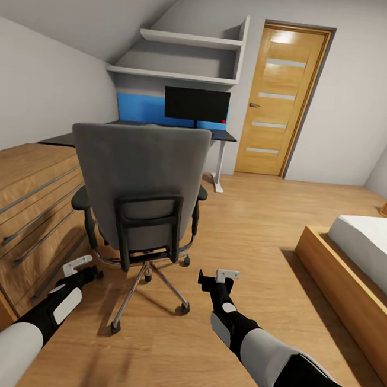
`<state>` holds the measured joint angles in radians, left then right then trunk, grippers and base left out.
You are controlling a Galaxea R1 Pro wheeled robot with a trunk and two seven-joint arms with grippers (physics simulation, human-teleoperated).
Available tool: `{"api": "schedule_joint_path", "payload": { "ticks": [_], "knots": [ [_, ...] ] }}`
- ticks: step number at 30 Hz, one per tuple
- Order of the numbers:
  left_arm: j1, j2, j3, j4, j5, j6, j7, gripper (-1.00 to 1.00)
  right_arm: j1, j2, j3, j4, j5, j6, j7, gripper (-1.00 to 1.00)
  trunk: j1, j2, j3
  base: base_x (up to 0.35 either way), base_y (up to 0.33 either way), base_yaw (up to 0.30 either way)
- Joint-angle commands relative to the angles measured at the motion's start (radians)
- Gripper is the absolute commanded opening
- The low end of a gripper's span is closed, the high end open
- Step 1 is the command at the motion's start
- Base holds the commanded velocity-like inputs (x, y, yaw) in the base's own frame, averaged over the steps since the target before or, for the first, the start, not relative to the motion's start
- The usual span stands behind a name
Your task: In the bedroom, organize the workspace by keeping the computer under the desk, ensuring the monitor is on the desk, placing the keyboard on the desk next to the monitor, placing the mouse on the desk next to the keyboard, moving the folder from the swivel chair onto the desk next to the mouse, stacking the notebook on top of the folder with the pen on top of the notebook, and positioning the swivel chair next to the desk.
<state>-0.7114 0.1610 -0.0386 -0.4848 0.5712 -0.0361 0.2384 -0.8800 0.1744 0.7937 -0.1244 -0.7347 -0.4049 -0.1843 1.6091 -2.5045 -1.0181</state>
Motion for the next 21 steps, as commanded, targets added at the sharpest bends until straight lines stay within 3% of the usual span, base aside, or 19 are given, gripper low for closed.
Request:
{"api": "schedule_joint_path", "payload": {
  "ticks": [1,15,21],
  "knots": [
    [0.000,0.000,-0.005,0.000,0.008,-0.005,0.004,1.00,-0.001,0.000,0.009,0.000,-0.005,-0.002,-0.006,1.00,0.000,0.000,-0.001,0.277,0.000,0.000],
    [0.000,0.003,-0.003,0.000,0.010,-0.010,0.008,1.00,-0.001,0.000,0.010,0.000,-0.005,-0.003,-0.008,1.00,0.000,0.000,-0.001,0.279,0.000,-0.001],
    [0.000,0.006,0.000,0.000,0.013,-0.011,0.009,1.00,-0.001,0.000,0.011,0.000,-0.005,-0.003,-0.008,1.00,0.000,0.000,0.004,0.232,0.000,-0.142]
  ]
}}
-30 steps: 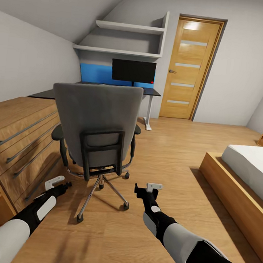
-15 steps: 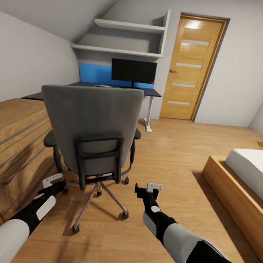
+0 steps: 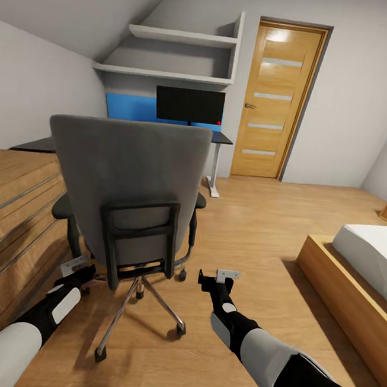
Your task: In the bedroom, organize the workspace by keeping the computer under the desk, ensuring the monitor is on the desk, placing the keyboard on the desk next to the monitor, placing the mouse on the desk next to the keyboard, moving the folder from the swivel chair onto the desk next to the mouse, stacking the notebook on top of the folder with the pen on top of the notebook, and positioning the swivel chair next to the desk.
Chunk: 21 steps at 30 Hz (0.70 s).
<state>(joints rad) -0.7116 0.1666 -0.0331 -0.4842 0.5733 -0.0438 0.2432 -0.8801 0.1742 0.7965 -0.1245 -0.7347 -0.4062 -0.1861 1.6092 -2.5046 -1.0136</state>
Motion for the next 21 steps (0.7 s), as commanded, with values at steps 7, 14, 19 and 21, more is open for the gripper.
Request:
{"api": "schedule_joint_path", "payload": {
  "ticks": [7,14,19,21],
  "knots": [
    [0.000,0.001,-0.005,-0.001,0.011,-0.004,0.002,1.00,0.000,0.000,0.009,0.000,-0.005,-0.002,-0.006,1.00,0.000,0.000,0.007,0.154,-0.030,-0.176],
    [0.000,0.001,-0.007,-0.001,0.011,-0.004,0.001,1.00,0.000,0.000,0.009,0.000,-0.005,-0.002,-0.006,1.00,0.000,0.000,0.014,0.205,-0.174,-0.160],
    [0.000,0.001,-0.007,-0.001,0.011,-0.004,0.002,1.00,0.000,0.000,0.009,0.000,-0.003,-0.002,-0.006,1.00,0.000,0.000,0.016,0.133,-0.136,-0.064],
    [0.000,0.001,-0.007,0.000,0.011,-0.004,0.002,1.00,-0.001,0.000,0.009,0.000,-0.003,-0.002,-0.006,1.00,0.000,0.000,0.016,-0.123,-0.021,-0.004]
  ]
}}
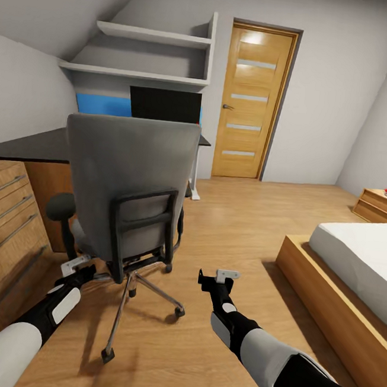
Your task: In the bedroom, organize the workspace by keeping the computer under the desk, ensuring the monitor is on the desk, placing the keyboard on the desk next to the monitor, placing the mouse on the desk next to the keyboard, moving the folder from the swivel chair onto the desk next to the mouse, stacking the notebook on top of the folder with the pen on top of the notebook, and positioning the swivel chair next to the desk.
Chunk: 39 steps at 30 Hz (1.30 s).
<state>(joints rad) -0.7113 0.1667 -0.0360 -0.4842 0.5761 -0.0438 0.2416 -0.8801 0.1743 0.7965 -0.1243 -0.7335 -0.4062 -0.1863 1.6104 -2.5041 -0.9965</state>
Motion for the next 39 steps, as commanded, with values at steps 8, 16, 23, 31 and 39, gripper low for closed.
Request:
{"api": "schedule_joint_path", "payload": {
  "ticks": [8,16,23,31,39],
  "knots": [
    [0.000,0.003,-0.003,0.001,0.010,-0.004,0.003,1.00,0.000,0.000,0.012,0.000,-0.004,-0.002,-0.005,1.00,-0.001,-0.001,-0.001,-0.267,0.074,0.000],
    [0.000,0.026,-0.002,0.005,0.011,-0.002,0.000,1.00,0.000,0.000,0.014,0.000,-0.004,-0.002,-0.006,1.00,-0.001,-0.001,-0.001,-0.023,0.013,0.004],
    [0.000,0.028,-0.002,0.007,0.011,-0.002,0.000,1.00,0.000,0.000,0.015,-0.001,-0.004,-0.002,-0.008,1.00,-0.001,-0.001,-0.001,-0.001,0.000,0.106],
    [0.000,0.028,-0.002,0.007,0.010,-0.003,0.000,1.00,0.000,0.000,0.015,-0.002,-0.004,-0.002,-0.026,1.00,-0.001,-0.001,-0.001,0.034,0.000,0.206],
    [0.000,0.026,-0.004,0.007,0.010,-0.002,-0.004,1.00,0.000,0.000,0.015,-0.001,-0.003,-0.002,-0.026,1.00,-0.001,-0.001,-0.001,0.185,0.000,0.058]
  ]
}}
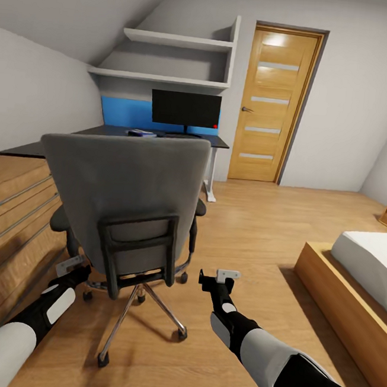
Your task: In the bedroom, organize the workspace by keeping the computer under the desk, ensuring the monitor is on the desk, placing the keyboard on the desk next to the monitor, placing the mouse on the desk next to the keyboard, moving the folder from the swivel chair onto the desk next to the mouse, stacking the notebook on top of the folder with the pen on top of the notebook, and positioning the swivel chair next to the desk.
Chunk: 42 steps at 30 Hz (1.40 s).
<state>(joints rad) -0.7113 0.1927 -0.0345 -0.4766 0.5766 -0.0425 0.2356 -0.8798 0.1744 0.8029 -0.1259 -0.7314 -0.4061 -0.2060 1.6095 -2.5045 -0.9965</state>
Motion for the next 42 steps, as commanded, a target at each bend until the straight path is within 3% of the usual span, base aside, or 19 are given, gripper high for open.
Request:
{"api": "schedule_joint_path", "payload": {
  "ticks": [1,7,15,42],
  "knots": [
    [0.000,0.000,-0.005,0.000,0.009,-0.004,0.002,1.00,-0.001,0.000,0.009,0.000,-0.005,-0.002,-0.006,1.00,0.000,0.000,-0.001,0.034,0.000,0.004],
    [0.000,-0.001,-0.005,0.000,0.007,-0.005,0.001,1.00,-0.001,0.000,0.010,0.000,-0.001,-0.001,-0.004,1.00,0.000,0.000,-0.001,0.148,-0.073,0.001],
    [0.000,-0.003,-0.007,0.000,0.005,-0.005,-0.002,1.00,0.002,0.000,0.013,-0.001,0.076,0.000,0.001,1.00,0.000,0.000,0.000,0.223,-0.142,-0.020],
    [0.000,-0.004,-0.008,0.000,0.003,-0.002,-0.005,1.00,0.002,0.000,0.012,0.000,0.084,0.000,0.002,1.00,0.000,0.000,0.028,0.237,-0.171,-0.138]
  ]
}}
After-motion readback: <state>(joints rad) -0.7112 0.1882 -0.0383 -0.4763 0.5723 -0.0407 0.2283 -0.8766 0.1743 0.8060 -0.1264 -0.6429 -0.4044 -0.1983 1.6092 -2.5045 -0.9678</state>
